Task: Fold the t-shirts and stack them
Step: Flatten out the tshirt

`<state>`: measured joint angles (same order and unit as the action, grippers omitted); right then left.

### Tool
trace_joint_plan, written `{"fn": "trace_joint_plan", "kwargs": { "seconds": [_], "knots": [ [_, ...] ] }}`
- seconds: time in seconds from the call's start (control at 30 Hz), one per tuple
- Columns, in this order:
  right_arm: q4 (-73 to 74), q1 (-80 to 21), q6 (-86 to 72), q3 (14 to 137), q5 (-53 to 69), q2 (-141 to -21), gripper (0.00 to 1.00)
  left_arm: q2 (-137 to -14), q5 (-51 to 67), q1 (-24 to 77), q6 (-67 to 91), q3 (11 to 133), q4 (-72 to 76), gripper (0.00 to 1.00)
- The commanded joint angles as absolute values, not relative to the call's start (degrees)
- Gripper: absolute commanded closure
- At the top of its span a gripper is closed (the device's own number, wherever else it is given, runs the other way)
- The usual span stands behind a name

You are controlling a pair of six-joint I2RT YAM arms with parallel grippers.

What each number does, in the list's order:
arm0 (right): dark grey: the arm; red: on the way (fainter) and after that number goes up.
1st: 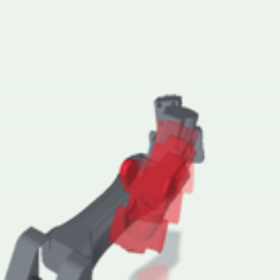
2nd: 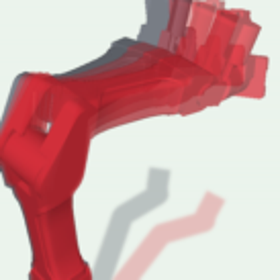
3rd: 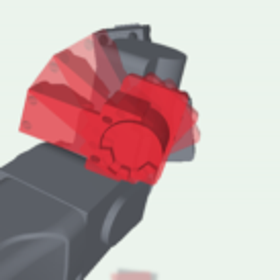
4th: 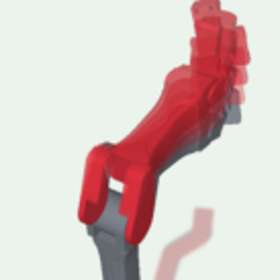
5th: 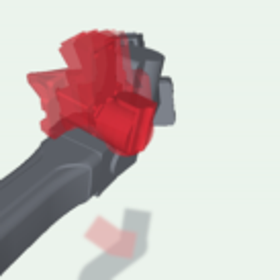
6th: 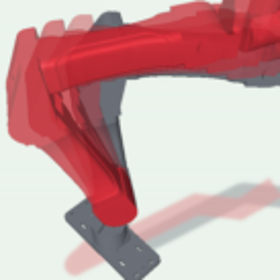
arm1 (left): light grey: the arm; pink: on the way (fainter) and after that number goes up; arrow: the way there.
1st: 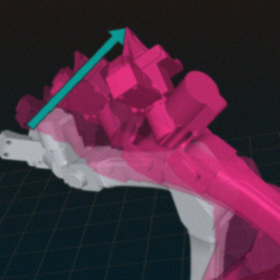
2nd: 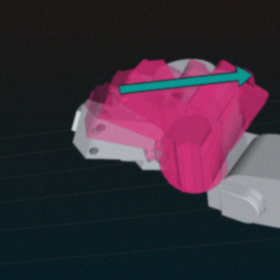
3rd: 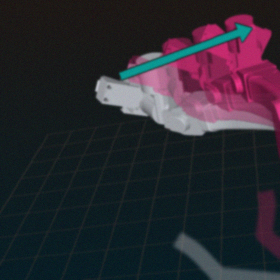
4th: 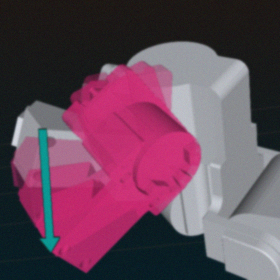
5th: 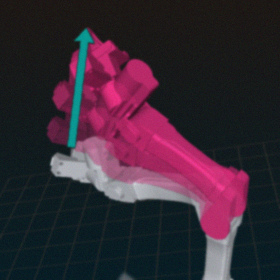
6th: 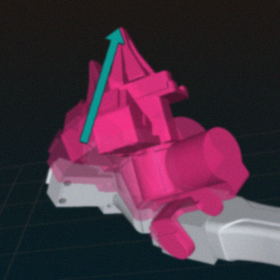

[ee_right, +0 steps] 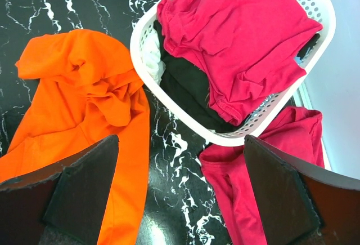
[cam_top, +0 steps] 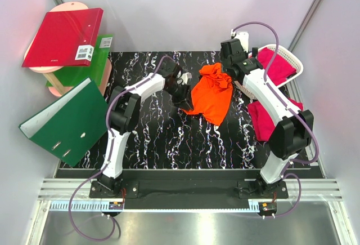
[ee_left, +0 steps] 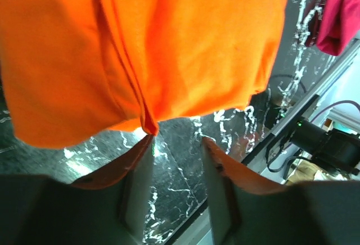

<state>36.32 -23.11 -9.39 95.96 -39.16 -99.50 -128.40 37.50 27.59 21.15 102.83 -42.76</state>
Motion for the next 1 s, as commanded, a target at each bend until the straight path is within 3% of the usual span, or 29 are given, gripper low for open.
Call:
{"fn": "trace_joint_plan", "kwargs": {
  "seconds": [0.0, 0.03, 0.07, 0.1, 0.5, 0.53, 0.57, 0.6, 0.63, 0.67, 0.73, 0.83, 0.93, 0.97],
  "knots": [
    [35.4, -23.5, -9.8, 96.0, -37.9, -98.1, 0.0, -130.1, 36.5, 27.5, 21.1, 105.2, -42.0, 0.67],
    [35.4, -23.5, -9.9, 95.9, -37.6, -98.0, 0.0, -130.1, 36.4, 27.5, 20.9, 105.2, -42.0, 0.71],
    [35.4, -23.5, -10.0, 95.8, -37.6, -98.0, 0.0, -130.1, 36.1, 27.5, 20.9, 105.3, -42.0, 0.95],
    [35.4, -23.5, -9.9, 95.8, -37.7, -98.1, 0.0, -129.6, 35.9, 27.5, 20.8, 105.0, -42.0, 1.0],
    [36.1, -23.5, -11.8, 94.4, -33.6, -97.6, 0.0, -113.1, 24.1, 24.6, 21.5, 102.3, -42.1, 1.0],
    [36.3, -23.5, -12.0, 94.4, -33.3, -97.7, 0.0, -112.7, 23.6, 24.5, 21.4, 102.2, -42.1, 0.98],
    [36.5, -23.5, -12.0, 94.3, -33.2, -97.7, 0.0, -112.9, 24.3, 24.3, 21.5, 102.2, -42.3, 0.84],
    [36.5, -23.5, -12.1, 94.2, -33.0, -97.8, 0.0, -113.3, 24.9, 24.3, 22.1, 102.1, -42.3, 0.56],
    [36.6, -23.4, -12.2, 94.2, -32.8, -97.9, 0.0, -114.0, 26.7, 24.3, 22.2, 102.0, -42.4, 0.19],
    [36.6, -23.4, -12.1, 94.3, -32.7, -98.1, 0.0, -115.6, 27.8, 24.3, 22.2, 102.0, -42.4, 0.1],
    [36.8, -23.6, -12.0, 94.7, -32.7, -98.3, 0.0, -117.3, 30.6, 24.4, 22.8, 102.0, -42.4, 0.06],
    [37.0, -23.5, -11.8, 94.7, -32.8, -98.5, 0.0, -119.8, 32.5, 25.3, 21.9, 103.3, -42.4, 0.07],
    [37.2, -23.5, -11.5, 94.6, -32.7, -98.7, 0.0, -122.8, 34.9, 26.1, 21.9, 105.4, -42.4, 0.17],
    [37.3, -23.5, -11.5, 94.6, -32.7, -98.7, 0.0, -124.3, 35.6, 26.6, 22.0, 106.1, -42.4, 0.27]
  ]
}}
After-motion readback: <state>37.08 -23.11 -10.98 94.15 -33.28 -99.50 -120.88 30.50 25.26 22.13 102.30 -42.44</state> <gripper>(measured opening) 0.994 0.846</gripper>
